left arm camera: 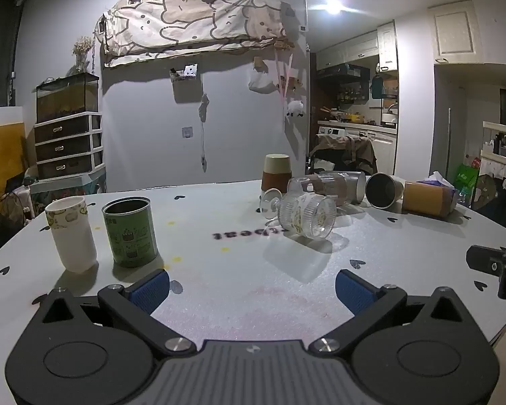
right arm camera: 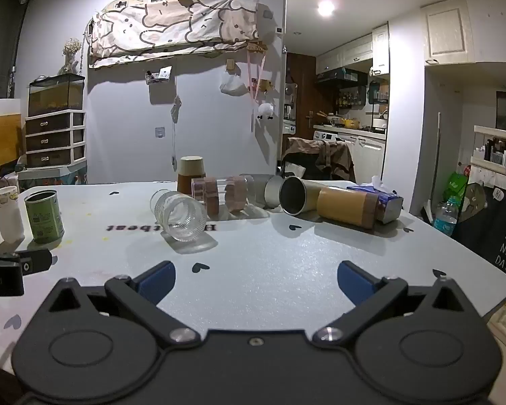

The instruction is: Flip cup upright

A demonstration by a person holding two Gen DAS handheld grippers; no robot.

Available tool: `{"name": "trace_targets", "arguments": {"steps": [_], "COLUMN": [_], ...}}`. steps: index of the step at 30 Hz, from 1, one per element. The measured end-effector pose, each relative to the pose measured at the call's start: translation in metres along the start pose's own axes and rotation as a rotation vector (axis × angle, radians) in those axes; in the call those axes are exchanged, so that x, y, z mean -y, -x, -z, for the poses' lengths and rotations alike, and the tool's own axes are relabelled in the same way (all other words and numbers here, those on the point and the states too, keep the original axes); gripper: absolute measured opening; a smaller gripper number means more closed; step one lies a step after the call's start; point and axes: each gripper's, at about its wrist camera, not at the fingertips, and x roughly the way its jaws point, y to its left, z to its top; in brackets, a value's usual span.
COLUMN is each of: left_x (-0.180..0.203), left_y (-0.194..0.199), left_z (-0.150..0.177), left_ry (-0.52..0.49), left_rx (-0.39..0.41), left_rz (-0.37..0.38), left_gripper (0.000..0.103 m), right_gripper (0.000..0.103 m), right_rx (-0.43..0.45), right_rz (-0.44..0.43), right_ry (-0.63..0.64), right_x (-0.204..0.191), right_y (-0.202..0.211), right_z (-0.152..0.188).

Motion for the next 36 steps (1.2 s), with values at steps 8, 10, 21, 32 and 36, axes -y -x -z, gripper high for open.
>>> {"name": "trace_targets", "arguments": {"steps": [8, 10, 21, 32, 36], "left_x": [0.004, 0.0029, 0.0024, -0.0004, -0.0007], "left_y": [0.0077, 0.0016, 0.0, 0.0004, 0.0006], "left_z": [0.0025, -0.0013, -0.0021, -0.0002, -0.0004], "left_ry": [0.007, 0.001, 0.005, 0.007, 0.008], "left_rx": [0.013, 0.004, 0.002, 0.004, 0.003], "left_rz": [-0.011, 0.002, 0.003, 0.004, 0.004], "left_gripper": [0.103, 0.103, 0.103, 0.103, 0.103], "right_gripper": [0.103, 0.103, 0.103, 0.103, 0.103], "right_rx": [-0.002, -0.002, -0.004, -0.005, -0.004], "right_rz": [0.002, 0.005, 0.003, 0.003, 0.003], "right_ry": [0.002, 0.003, 0.002, 0.002, 0.002], "right_x": [-0.0006, -0.0008, -0.0009, -0.0008, -0.001], "right_y": [-0.0007, -0.0006, -0.0006, -0.001, -0.0009], "right_z": [0.0002, 0.0002, 0.0002, 0.0, -0.0001]}}
